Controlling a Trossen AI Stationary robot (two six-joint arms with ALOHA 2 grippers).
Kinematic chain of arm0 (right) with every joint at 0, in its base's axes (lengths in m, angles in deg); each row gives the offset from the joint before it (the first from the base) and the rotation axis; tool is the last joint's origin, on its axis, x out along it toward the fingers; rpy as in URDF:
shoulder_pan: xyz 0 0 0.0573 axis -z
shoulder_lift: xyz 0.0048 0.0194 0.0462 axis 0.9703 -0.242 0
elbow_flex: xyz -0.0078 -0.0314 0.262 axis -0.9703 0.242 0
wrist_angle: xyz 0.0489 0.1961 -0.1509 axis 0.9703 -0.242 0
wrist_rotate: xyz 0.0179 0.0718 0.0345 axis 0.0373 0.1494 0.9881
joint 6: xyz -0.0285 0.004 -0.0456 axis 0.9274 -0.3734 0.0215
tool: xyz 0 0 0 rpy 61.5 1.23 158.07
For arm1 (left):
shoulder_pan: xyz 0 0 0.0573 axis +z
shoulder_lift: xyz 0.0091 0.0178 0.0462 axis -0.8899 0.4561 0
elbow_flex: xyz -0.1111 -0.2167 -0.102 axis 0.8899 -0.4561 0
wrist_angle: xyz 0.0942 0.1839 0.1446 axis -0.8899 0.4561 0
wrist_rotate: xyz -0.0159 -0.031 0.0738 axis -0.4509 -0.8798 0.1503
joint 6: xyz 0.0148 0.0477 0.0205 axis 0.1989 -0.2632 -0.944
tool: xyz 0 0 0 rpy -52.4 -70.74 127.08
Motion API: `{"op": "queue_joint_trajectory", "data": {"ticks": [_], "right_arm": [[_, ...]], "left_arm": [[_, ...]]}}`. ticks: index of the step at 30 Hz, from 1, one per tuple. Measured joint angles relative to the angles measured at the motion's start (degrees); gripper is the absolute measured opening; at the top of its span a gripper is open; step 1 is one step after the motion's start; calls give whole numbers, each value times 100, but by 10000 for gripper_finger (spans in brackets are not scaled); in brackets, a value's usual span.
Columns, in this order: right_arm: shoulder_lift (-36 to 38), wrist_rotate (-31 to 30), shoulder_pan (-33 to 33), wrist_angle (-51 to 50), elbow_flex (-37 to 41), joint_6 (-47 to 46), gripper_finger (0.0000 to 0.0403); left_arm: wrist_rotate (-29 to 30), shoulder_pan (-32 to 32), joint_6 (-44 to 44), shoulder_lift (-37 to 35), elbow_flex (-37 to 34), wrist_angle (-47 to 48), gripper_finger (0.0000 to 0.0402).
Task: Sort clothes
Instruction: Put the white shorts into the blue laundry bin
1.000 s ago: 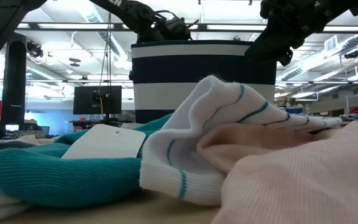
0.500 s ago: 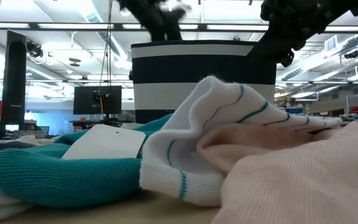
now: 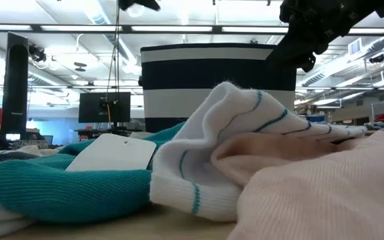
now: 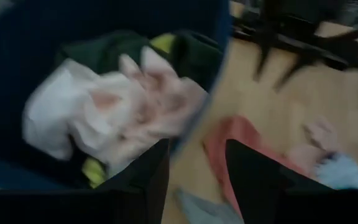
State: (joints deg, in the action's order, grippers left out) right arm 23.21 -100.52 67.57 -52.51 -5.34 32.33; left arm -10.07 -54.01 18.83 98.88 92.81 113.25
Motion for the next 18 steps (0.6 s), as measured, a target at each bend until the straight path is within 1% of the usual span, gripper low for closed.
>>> {"op": "queue_joint_trajectory", "data": {"ticks": [3, 5, 7, 10, 14, 18], "right_arm": [[0, 0, 0, 1, 0, 0, 165], [0, 0, 0, -1, 0, -22, 165], [2, 0, 0, 0, 0, -40, 165], [0, 0, 0, -4, 0, -45, 165], [0, 0, 0, -4, 0, -51, 165], [0, 0, 0, -4, 0, -81, 165]], "left_arm": [[186, -588, 447, -261, -307, 148, 163], [417, -999, 795, -437, -597, 212, 163], [648, -1395, 1222, -637, -952, 216, 163], [790, -1981, 2001, -934, -1544, 243, 163], [825, -2721, 3176, -1189, -2335, 311, 163], [691, -3410, 4259, -1212, -2901, 461, 163]]}}
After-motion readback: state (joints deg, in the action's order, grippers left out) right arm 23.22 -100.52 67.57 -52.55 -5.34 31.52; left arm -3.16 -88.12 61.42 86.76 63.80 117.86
